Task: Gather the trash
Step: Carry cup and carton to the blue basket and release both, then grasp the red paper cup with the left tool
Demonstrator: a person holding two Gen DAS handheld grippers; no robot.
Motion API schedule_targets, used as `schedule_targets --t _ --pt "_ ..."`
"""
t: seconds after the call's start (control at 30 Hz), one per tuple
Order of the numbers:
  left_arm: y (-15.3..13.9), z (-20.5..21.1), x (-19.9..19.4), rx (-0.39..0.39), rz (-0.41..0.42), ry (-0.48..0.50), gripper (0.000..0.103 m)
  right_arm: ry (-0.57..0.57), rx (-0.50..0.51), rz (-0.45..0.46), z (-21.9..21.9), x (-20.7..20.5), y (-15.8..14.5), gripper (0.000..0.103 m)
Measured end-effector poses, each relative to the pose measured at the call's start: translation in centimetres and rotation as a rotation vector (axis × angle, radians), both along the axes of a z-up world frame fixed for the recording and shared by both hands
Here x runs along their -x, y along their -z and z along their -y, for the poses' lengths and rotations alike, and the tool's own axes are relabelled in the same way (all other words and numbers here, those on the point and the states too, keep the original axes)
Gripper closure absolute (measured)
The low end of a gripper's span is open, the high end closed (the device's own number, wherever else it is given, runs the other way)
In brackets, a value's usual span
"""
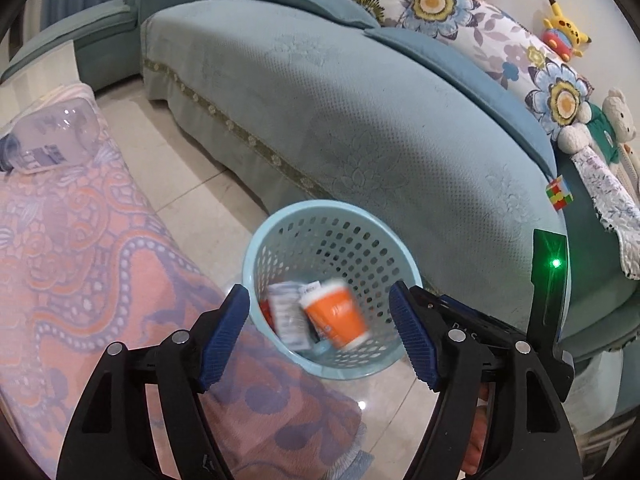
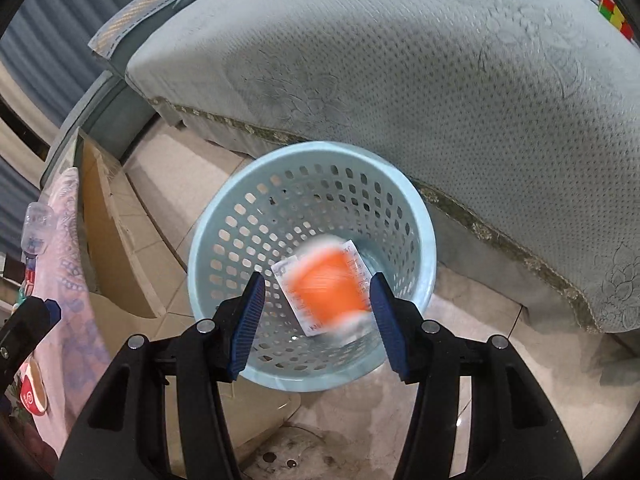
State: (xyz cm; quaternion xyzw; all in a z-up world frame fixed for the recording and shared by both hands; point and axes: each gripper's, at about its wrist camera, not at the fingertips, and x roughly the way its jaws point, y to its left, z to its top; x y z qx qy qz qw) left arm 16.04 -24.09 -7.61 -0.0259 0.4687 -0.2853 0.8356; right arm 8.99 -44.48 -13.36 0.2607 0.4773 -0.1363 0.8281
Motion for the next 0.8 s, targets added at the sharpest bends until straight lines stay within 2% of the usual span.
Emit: schedule_targets --t 0.17,0.37,0.53,0.63,0.8 --pt "-2.1 -1.4 1.1 0.019 0.044 -0.005 0.034 -0.042 0.038 0.041 -1.4 0.8 -2.4 0.052" --pt "-5.7 -5.3 2.9 0.044 0.101 -0.068 0.034 -0.130 0.108 0.158 -5.1 1.7 -7.8 0.052" --pt "-9.0 -10.9 4.9 0.067 0.156 -0.163 0.032 -0.223 0.152 0.253 -9.2 2.6 -11.6 0.052" --pt "-10.2 -14.7 6.3 0.118 0.166 -0.225 0.032 -0.288 0.176 0.311 -12.3 3.2 -13.2 0.052" --pt "-10.9 -20.3 8.0 0.103 0.196 -0.310 0.032 -0.404 0.224 0.372 -17.7 3.7 -13.7 0.052"
